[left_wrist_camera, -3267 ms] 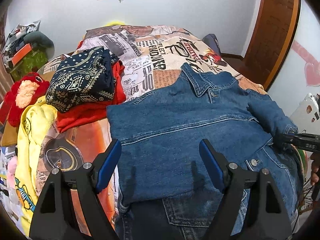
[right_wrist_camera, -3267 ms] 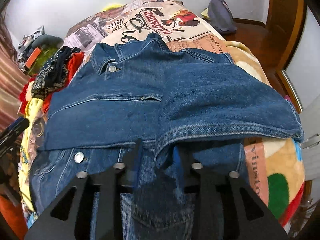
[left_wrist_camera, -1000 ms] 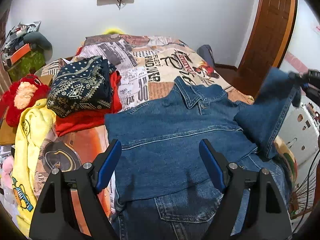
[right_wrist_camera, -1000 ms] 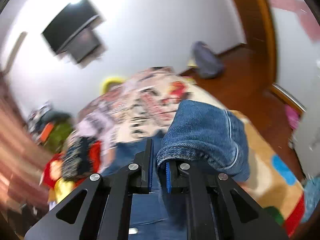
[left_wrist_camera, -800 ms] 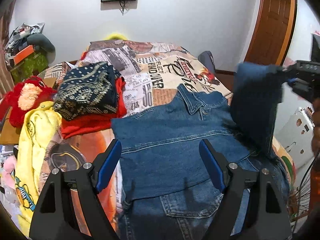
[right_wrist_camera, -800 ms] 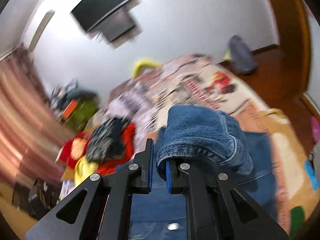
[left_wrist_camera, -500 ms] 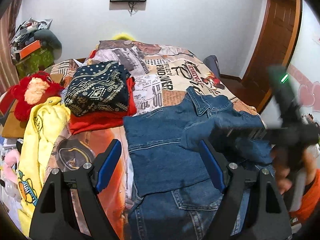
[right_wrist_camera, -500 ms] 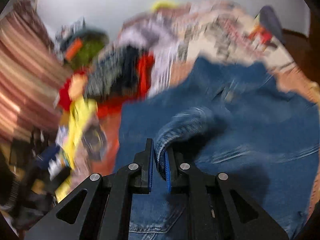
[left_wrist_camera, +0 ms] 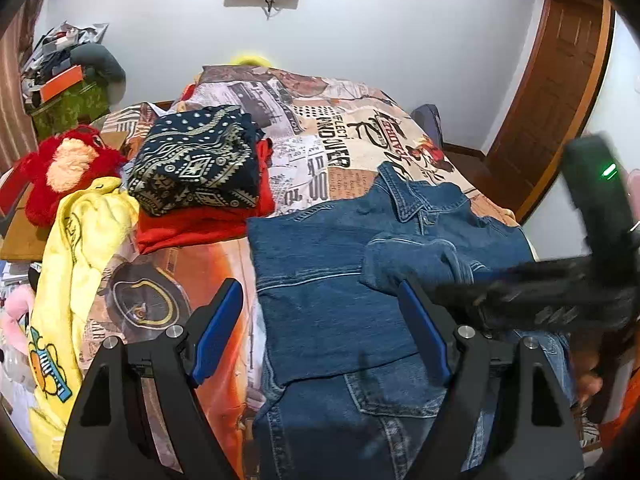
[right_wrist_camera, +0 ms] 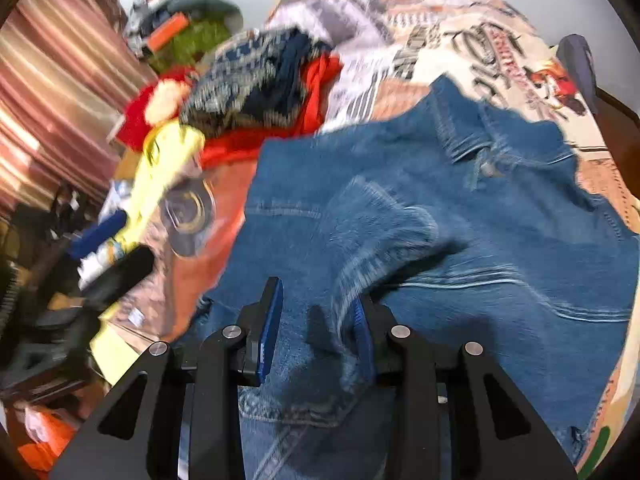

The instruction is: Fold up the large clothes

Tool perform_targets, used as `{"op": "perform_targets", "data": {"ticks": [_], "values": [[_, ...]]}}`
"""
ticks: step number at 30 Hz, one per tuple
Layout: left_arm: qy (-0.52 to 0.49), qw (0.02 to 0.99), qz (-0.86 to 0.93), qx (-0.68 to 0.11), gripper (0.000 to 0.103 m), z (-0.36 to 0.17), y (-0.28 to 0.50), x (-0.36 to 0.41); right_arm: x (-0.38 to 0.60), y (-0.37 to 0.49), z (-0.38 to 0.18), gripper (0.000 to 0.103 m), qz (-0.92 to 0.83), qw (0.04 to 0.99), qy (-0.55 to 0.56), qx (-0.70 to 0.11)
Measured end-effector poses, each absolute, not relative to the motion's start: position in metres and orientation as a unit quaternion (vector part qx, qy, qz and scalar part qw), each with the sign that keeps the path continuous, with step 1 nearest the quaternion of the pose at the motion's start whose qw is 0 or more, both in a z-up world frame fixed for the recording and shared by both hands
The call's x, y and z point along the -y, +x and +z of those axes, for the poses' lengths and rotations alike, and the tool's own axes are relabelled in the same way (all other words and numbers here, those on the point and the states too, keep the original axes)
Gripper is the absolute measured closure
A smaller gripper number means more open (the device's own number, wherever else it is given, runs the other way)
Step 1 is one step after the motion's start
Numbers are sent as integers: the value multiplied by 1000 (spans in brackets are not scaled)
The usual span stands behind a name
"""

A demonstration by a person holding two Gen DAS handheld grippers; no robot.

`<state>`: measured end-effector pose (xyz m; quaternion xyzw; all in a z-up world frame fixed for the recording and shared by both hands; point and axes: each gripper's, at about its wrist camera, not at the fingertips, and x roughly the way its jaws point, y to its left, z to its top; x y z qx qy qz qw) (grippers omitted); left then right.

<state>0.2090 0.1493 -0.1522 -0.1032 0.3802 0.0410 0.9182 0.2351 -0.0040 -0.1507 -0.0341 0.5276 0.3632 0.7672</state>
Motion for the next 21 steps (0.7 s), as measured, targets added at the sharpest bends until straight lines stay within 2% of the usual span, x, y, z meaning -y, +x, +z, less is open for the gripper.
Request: {"op": "perform_targets", "data": {"ticks": [4,6,8,12,21], "values": [[-97,915,23,-391,23,-153,223,-135,37,240,-114,72,346,809,-14,-475],[-100,911,7,-400,23,-155,233,-126,60,243,-94,68,334,829,0,-448],[-105,906,-11,-409,23,-157,242,-117,84,243,-78,58,311,853,11,-419],[-98,898,-42,-427,23,-162,263,-96,121,242,-62,55,252,893,-4,-373],[-55,878,-50,-473,24,-195,301,-63,186,242,-79,54,149,907,-90,-383]]}}
